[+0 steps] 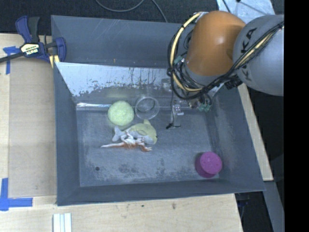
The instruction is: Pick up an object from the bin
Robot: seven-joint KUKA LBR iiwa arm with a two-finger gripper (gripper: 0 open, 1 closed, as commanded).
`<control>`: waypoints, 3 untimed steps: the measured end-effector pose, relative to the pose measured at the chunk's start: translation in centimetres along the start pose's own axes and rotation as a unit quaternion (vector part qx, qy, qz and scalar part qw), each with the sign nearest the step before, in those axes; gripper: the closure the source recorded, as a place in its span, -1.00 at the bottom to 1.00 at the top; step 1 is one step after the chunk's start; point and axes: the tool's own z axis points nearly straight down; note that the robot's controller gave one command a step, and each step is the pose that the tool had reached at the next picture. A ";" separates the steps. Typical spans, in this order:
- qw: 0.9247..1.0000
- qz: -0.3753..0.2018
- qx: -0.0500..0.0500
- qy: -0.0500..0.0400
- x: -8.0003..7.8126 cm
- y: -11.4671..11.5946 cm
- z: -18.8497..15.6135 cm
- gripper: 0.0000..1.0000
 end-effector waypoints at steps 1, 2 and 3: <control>0.994 -0.114 -0.001 0.004 0.2 3.6 2.4 -1.00; 1.000 -0.022 -0.001 0.003 0.4 6.7 4.9 -1.00; 0.990 -0.144 -0.001 -0.001 0.8 7.8 10.1 -1.00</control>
Offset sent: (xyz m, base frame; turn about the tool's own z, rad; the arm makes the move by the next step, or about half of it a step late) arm -0.0094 0.0732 -0.0552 -0.0384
